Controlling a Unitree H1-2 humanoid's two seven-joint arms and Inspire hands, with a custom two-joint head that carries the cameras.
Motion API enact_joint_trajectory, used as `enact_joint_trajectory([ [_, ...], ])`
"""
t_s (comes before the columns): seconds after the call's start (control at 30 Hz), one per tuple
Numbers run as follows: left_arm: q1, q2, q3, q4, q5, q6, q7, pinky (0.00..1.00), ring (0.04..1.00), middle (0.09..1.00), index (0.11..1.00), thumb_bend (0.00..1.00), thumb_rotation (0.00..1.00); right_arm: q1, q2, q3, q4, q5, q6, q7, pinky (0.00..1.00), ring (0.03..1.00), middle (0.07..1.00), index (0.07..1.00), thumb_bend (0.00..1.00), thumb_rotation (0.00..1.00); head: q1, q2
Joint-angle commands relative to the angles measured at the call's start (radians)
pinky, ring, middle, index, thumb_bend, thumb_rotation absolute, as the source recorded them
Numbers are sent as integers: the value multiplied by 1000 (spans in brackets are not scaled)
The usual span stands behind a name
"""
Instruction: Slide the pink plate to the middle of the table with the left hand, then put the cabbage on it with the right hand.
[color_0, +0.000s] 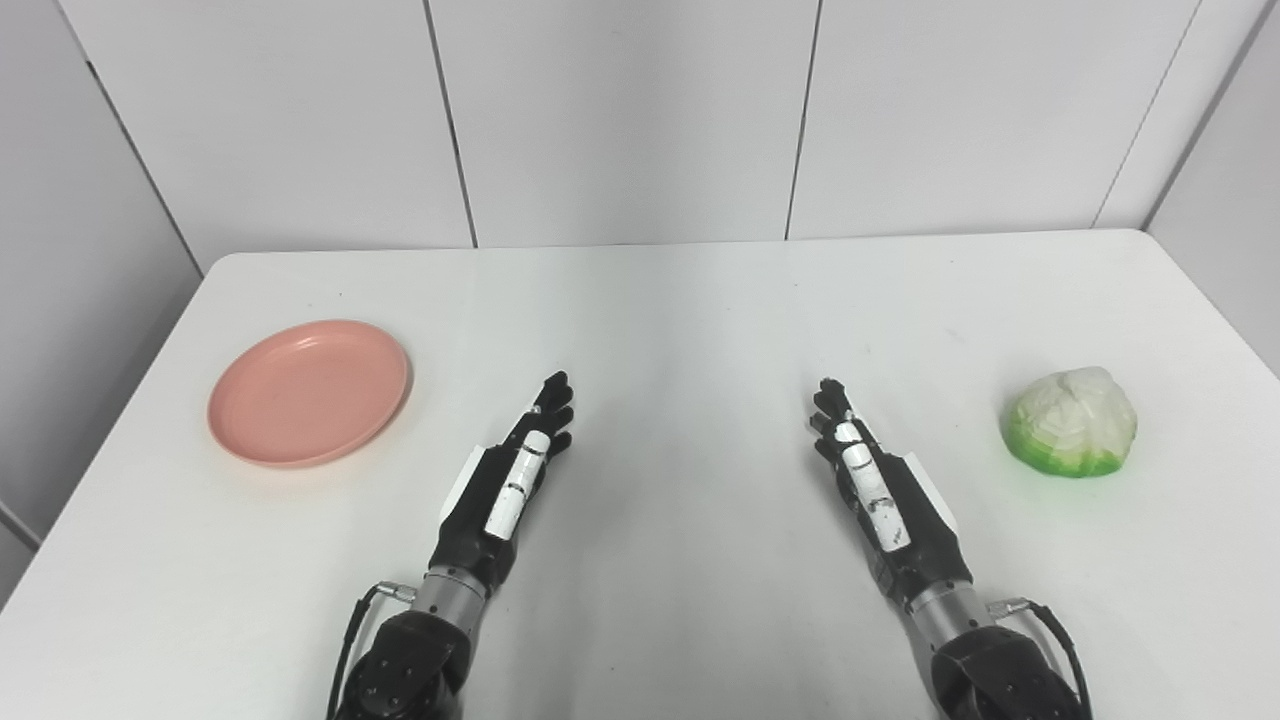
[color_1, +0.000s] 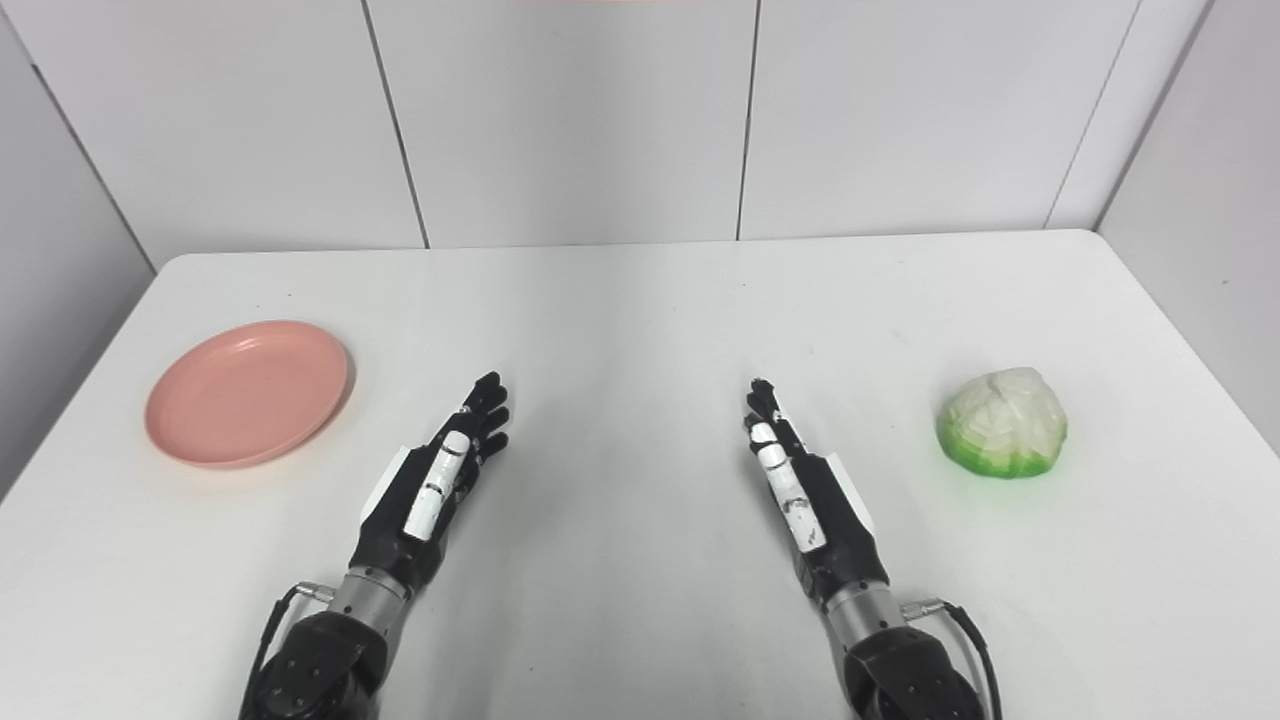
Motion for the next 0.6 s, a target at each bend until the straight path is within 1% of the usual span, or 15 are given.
enact_joint_trajectory([
  [0.0, 45, -2, -7, 56, -6, -10, -4, 961, 984, 986, 969, 482, 1000, -5, -2, 7, -10, 0, 31, 12, 1000, 1000, 1000, 1000, 273, 1000, 1, 0],
  [0.17, 46, -2, -6, 51, -6, 1, -4, 964, 984, 986, 969, 483, 1000, -4, -2, 7, -12, 1, 33, 12, 1000, 1000, 1000, 1000, 272, 1000, 2, 0],
  [0.47, 45, -1, -7, 48, -9, 4, -7, 972, 988, 990, 974, 485, 1000, -7, -5, 10, -14, -2, 38, 13, 1000, 1000, 1000, 1000, 273, 1000, 2, 2],
  [0.57, 44, -1, -7, 52, -8, 1, -6, 977, 991, 992, 977, 501, 1000, -6, -4, 10, -14, -2, 37, 11, 1000, 1000, 1000, 1000, 272, 1000, 2, 2],
])
